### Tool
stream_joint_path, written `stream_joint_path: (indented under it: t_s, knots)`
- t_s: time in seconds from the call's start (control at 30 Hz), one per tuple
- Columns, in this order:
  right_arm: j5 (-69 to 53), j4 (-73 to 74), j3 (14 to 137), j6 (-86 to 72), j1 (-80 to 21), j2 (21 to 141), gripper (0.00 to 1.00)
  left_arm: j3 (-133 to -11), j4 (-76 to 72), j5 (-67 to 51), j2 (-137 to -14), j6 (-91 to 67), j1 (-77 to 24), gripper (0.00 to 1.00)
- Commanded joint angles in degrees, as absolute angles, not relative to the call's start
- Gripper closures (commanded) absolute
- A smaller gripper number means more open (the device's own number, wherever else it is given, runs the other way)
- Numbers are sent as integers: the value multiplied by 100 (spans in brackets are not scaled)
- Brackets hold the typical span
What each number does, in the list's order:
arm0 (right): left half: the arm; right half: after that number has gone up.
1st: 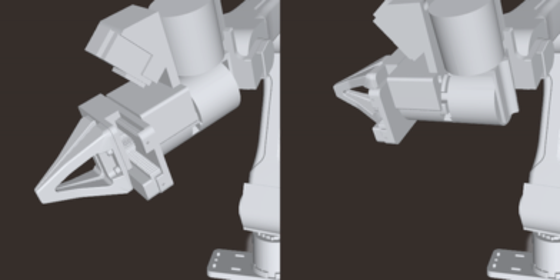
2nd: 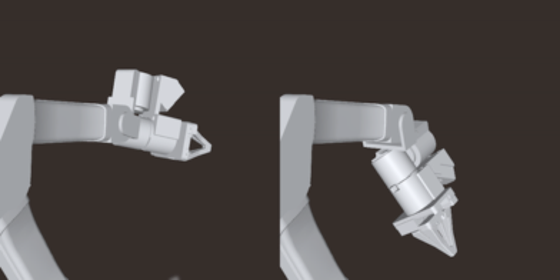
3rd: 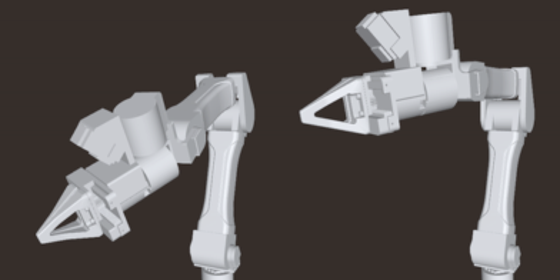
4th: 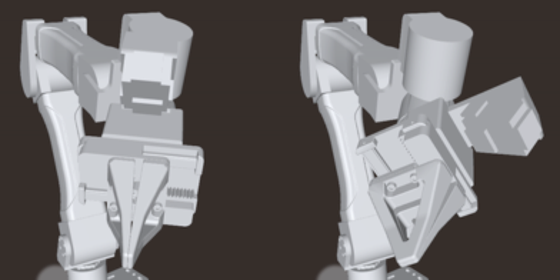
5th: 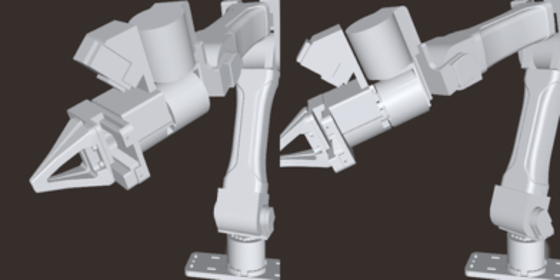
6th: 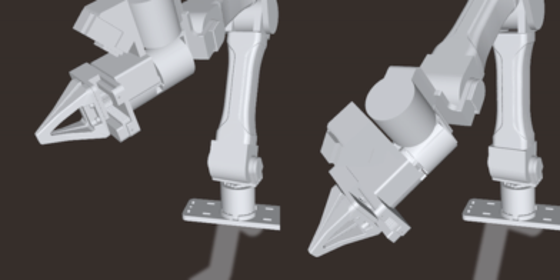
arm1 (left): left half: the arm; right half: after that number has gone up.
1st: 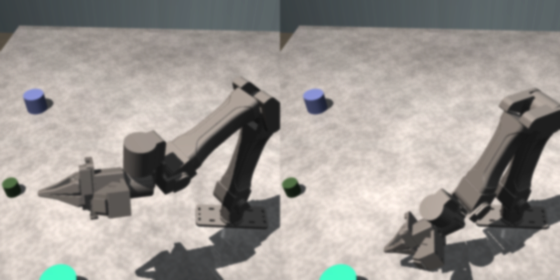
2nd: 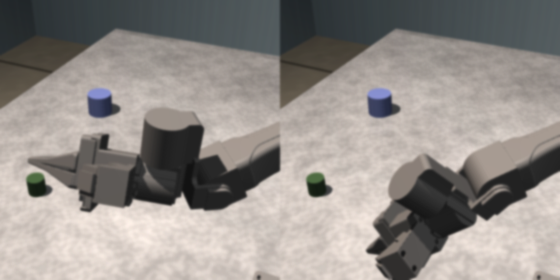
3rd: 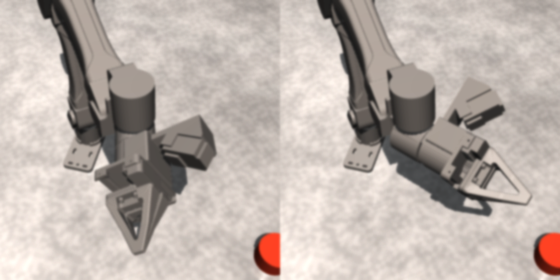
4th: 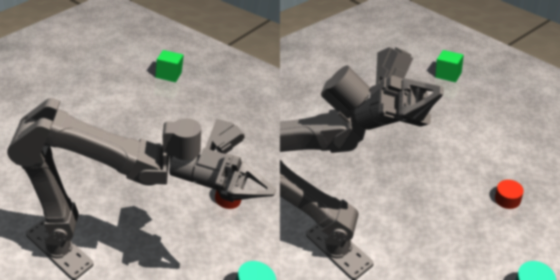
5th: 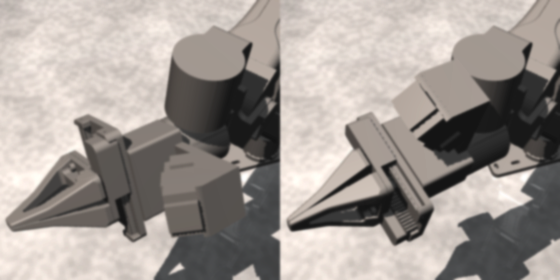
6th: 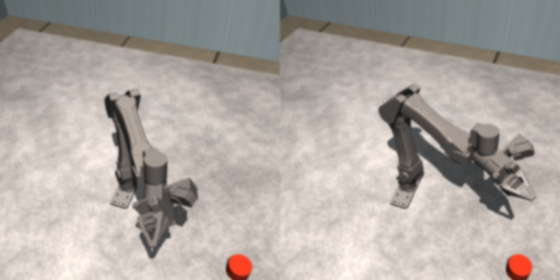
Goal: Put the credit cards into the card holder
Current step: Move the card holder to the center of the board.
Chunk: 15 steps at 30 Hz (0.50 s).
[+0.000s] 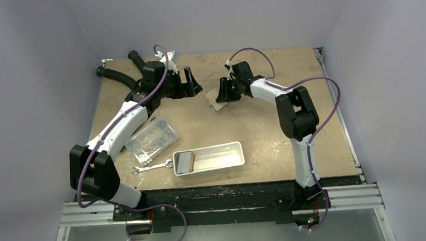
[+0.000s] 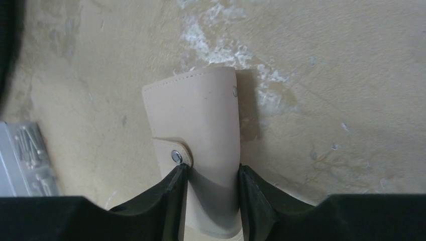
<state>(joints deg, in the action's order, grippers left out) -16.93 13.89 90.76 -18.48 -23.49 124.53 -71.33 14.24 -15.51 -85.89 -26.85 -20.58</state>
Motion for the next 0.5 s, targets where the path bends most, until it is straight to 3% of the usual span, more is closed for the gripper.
stream_joint_path:
  t_s: [0.0, 0.1, 0.47]
  knots:
    - [-610, 1249, 9060, -2925, -2331, 12702, 59, -7058, 1178, -1718, -8337, -2766, -2030, 10]
    - [-129, 1503, 9464, -3242, -2103, 12868, 59, -7059, 1178, -1684, -8338, -2752, -2030, 10]
    - [-330, 2400, 12315, -2733, -1210, 14306, 54, -7036, 1128, -1806, -8391, -2806, -2030, 10]
